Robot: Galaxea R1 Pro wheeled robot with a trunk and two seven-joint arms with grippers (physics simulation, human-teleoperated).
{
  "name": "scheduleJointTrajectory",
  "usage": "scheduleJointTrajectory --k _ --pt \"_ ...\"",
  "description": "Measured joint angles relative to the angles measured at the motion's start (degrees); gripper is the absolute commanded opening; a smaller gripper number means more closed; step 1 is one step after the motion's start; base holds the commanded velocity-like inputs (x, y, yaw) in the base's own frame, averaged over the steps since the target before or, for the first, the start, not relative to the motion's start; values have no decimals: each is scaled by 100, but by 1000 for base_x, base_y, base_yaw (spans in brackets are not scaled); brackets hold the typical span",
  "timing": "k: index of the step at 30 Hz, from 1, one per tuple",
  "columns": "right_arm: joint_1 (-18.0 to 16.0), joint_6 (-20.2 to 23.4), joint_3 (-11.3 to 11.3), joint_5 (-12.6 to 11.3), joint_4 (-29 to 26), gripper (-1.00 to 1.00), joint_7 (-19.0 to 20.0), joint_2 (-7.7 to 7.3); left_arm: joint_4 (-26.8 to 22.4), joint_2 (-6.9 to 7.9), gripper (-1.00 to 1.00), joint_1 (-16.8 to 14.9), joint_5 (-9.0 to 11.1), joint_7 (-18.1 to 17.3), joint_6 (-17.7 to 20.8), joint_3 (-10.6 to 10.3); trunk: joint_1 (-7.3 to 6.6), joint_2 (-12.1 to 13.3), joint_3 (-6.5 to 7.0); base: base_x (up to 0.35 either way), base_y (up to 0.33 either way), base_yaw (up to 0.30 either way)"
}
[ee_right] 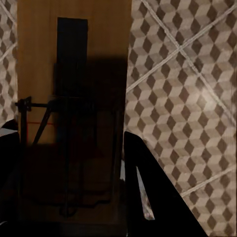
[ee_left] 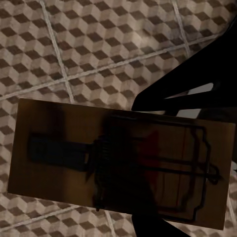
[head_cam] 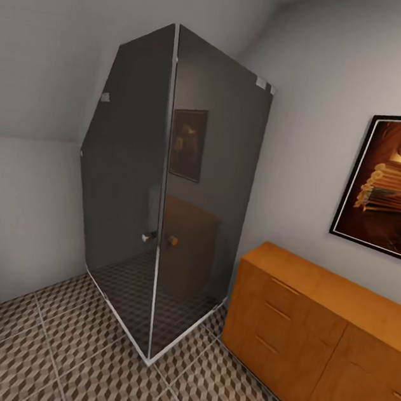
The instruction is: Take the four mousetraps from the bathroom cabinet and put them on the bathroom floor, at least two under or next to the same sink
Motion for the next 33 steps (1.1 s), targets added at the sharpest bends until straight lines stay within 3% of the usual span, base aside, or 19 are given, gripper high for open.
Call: scheduleJointTrajectory --k 3,7,10,11,15,33 --pt "0 4 214 223 0 -100 -3 0 1 -2 -100 0 -14 -2 -64 -1 0 0 0 0 0 291" --pt "0 8 307 317 0 -100 -35 0 15 -7 -100 0 -21 -1 -176 -1 0 0 0 -16 28 292" --pt "1 17 324 337 0 -100 -496 9 20 -2 -100 0 -15 0 -199 0 1 1 0 -123 174 292" --pt "1 16 330 352 0 -100 -1082 14 22 -1 -100 -1 -11 -1 -206 -1 2 1 1 -176 241 292" --pt "1 17 322 354 0 -100 -1392 21 23 0 -100 -1 -9 -1 -210 -1 2 1 1 -185 252 292" --pt "69 30 330 365 96 -100 -1529 34 24 0 -100 -1 0 -1 -203 -2 1 1 0 -171 276 292"
